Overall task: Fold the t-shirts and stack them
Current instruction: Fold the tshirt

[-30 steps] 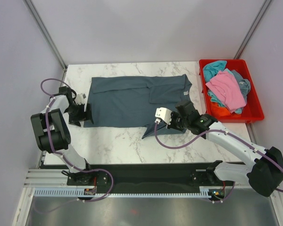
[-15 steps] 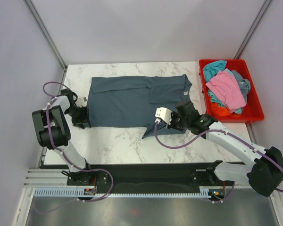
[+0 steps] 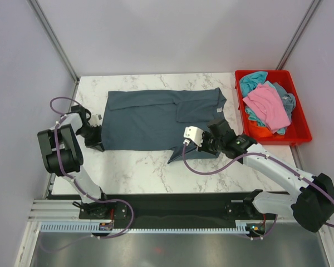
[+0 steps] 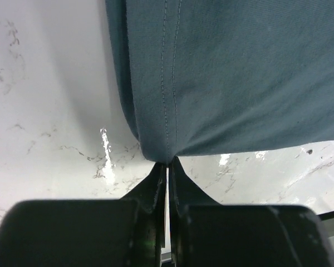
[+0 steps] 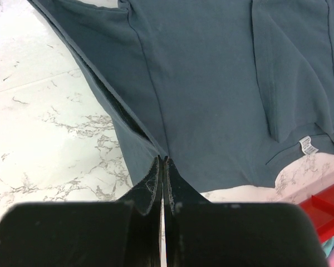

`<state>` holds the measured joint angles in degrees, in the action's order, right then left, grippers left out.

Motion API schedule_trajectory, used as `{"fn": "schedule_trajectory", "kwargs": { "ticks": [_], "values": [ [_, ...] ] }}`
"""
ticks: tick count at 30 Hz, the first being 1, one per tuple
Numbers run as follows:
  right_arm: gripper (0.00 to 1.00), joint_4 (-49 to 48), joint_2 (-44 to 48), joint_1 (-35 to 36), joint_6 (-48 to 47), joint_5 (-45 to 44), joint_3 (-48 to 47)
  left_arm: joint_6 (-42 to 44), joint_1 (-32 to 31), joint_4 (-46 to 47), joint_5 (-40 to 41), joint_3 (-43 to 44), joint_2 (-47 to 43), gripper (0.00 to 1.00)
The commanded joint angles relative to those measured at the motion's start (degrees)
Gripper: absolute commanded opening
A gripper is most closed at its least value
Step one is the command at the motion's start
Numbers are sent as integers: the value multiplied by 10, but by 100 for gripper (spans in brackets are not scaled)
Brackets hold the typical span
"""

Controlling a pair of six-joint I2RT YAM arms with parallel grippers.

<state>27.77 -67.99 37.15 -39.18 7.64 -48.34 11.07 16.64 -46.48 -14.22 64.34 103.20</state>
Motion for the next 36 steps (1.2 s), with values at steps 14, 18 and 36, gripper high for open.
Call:
{"fn": "schedule_trajectory", "kwargs": {
  "ticks": [14, 18, 36],
  "values": [
    [0, -26, 33, -66, 69, -73, -73, 63, -49, -102, -101, 81, -123, 2],
    [0, -47, 17, -81, 80, -90, -121, 63, -80, -102, -101, 116, -115, 2],
    [0, -169, -155, -123, 74, -146, -254, 70, -90, -86, -71, 235, 2, 2]
  ]
}}
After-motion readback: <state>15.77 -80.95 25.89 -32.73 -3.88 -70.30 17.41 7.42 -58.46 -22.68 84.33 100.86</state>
